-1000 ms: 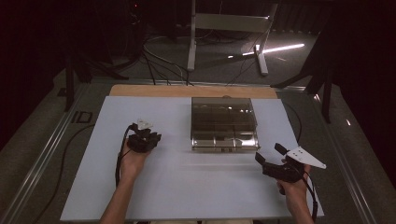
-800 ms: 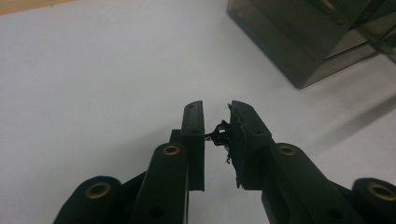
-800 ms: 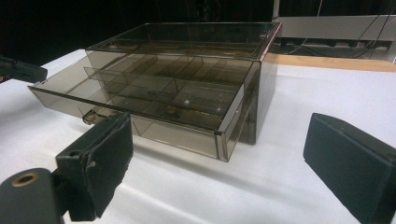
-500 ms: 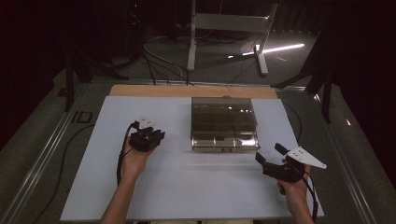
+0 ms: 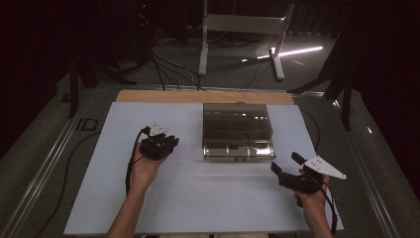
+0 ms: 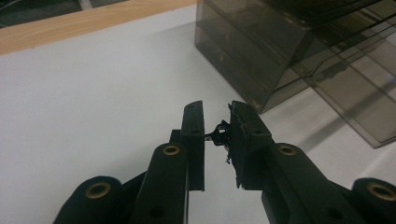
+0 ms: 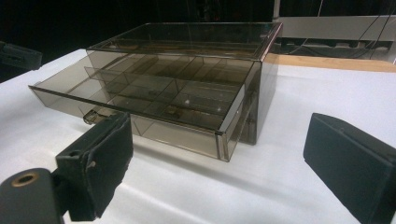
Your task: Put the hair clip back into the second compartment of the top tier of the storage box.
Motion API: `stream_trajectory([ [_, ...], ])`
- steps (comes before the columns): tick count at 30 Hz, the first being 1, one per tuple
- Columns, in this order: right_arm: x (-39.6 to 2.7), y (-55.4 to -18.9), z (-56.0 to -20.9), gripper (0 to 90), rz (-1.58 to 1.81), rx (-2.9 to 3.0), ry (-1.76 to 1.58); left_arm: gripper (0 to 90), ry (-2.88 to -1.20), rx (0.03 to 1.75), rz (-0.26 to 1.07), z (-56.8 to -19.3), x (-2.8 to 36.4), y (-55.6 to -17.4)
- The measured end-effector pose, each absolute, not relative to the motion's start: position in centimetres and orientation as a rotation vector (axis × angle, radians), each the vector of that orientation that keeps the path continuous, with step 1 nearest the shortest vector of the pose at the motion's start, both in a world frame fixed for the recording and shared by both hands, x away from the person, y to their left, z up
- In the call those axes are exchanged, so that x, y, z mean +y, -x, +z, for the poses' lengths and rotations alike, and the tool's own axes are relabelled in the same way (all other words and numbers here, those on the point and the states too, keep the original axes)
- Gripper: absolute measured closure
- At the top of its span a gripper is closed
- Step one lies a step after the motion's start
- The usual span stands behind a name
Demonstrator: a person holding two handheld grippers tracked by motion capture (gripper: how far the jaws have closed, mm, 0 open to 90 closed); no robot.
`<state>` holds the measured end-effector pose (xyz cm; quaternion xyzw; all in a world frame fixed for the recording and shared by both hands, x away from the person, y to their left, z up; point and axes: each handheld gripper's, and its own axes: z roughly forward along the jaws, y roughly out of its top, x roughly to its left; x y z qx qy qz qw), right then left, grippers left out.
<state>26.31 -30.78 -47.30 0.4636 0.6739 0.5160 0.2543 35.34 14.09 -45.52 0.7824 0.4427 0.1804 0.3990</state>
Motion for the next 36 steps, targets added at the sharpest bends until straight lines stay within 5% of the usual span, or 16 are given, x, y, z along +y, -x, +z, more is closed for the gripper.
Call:
stream_trajectory([
  [36, -30.8, -26.3, -47.4, 8.5, 1.4, 1.835, -1.259, 77.6, -1.964, 1.037, 0.426, -43.9, 12.8, -35.2],
])
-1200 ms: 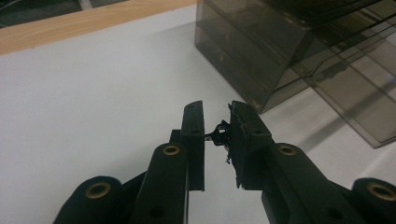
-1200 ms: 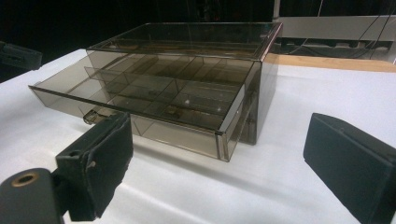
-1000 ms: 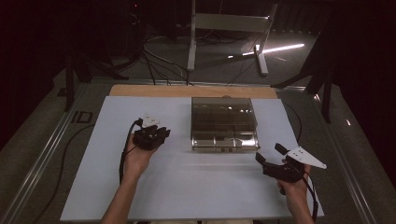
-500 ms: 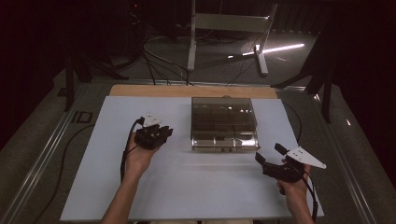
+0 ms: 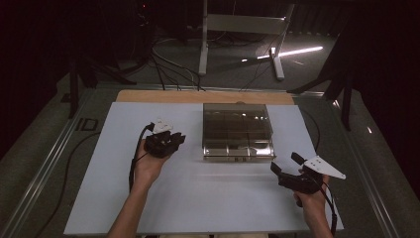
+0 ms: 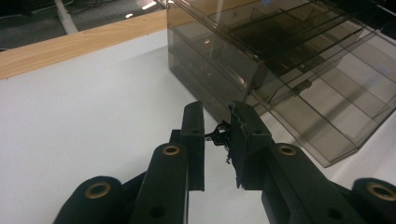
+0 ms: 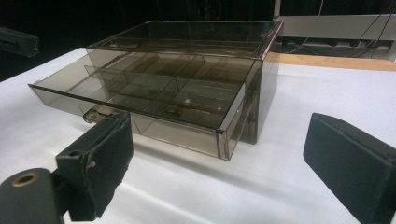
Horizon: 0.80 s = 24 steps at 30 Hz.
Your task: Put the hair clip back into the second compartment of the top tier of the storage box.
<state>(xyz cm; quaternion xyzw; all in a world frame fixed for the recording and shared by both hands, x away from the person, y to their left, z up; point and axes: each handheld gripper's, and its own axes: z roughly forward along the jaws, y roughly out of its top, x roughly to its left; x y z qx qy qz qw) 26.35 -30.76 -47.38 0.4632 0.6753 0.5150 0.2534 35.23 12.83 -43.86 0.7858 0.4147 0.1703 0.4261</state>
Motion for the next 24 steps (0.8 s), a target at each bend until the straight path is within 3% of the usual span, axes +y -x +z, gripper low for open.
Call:
stream_trajectory([
  [24, -30.8, -26.3, -47.3, 8.5, 1.4, 1.834, -1.258, 77.6, -1.958, 0.979, 0.417, -42.6, 11.3, -35.4],
])
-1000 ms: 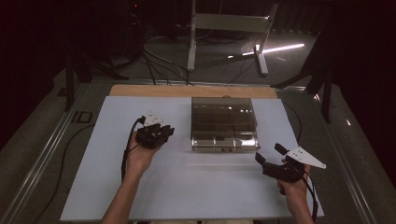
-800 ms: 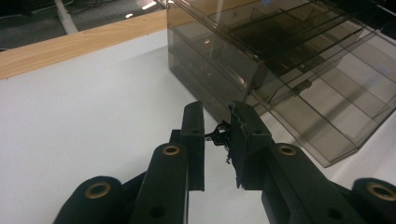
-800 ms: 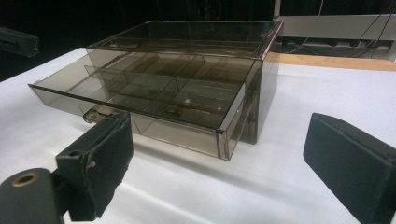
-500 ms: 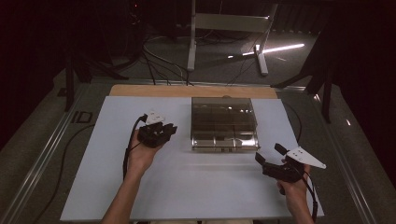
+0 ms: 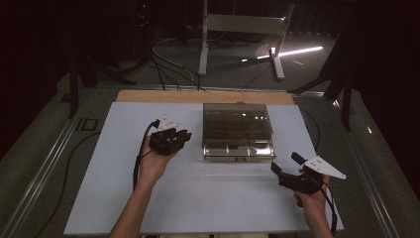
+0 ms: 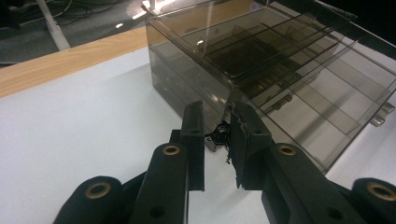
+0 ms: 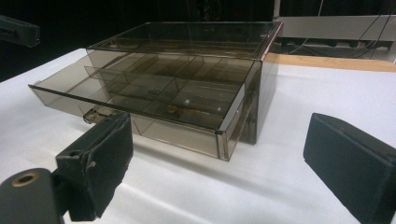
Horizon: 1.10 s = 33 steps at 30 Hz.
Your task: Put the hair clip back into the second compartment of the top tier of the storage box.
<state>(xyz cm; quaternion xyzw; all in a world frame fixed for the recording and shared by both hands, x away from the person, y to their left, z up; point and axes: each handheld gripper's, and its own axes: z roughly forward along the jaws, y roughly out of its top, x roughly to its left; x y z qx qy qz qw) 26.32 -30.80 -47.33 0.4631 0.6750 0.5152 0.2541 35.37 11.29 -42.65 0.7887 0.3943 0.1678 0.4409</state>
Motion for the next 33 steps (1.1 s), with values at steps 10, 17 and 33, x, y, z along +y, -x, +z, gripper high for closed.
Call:
stream_trajectory([
  [10, -30.8, -26.3, -47.3, 8.5, 1.4, 1.832, -1.26, 77.6, -1.958, 0.958, 0.408, -42.4, 10.4, -35.5],
  [17, -30.8, -26.3, -47.3, 8.5, 1.399, 1.836, -1.257, 77.6, -1.96, 0.946, 0.4, -42.3, 9.9, -35.6],
  [33, -30.8, -26.3, -47.3, 8.5, 1.4, 1.835, -1.257, 77.6, -1.964, 0.921, 0.384, -42.1, 8.7, -35.7],
])
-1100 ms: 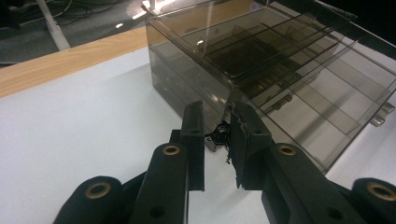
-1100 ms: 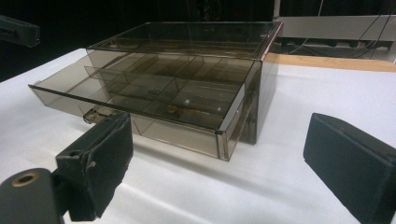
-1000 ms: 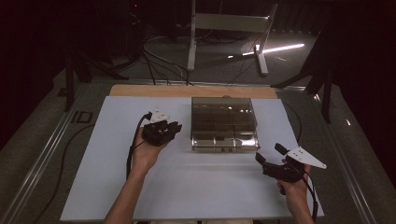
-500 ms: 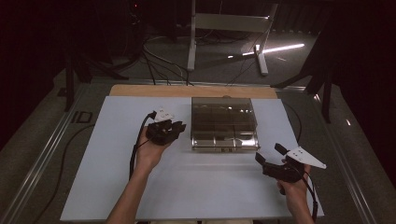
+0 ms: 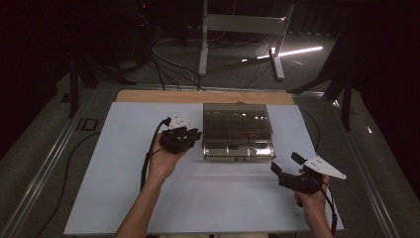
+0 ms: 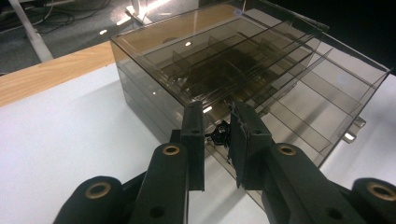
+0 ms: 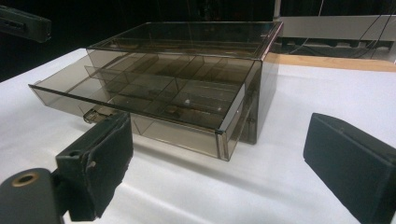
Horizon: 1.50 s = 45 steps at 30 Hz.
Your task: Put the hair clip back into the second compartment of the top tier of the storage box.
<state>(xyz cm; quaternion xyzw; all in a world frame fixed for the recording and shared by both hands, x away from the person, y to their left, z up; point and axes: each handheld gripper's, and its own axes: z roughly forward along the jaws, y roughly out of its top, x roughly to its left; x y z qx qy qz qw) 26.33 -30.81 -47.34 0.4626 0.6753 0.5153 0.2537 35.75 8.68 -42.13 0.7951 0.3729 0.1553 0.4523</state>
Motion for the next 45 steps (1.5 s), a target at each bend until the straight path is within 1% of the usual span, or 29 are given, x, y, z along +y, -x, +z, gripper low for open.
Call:
stream_trajectory([
  [45, -30.8, -26.3, -47.4, 8.5, 1.399, 1.838, -1.257, 77.6, -1.976, 0.861, 0.348, -41.8, 5.4, -35.9],
])
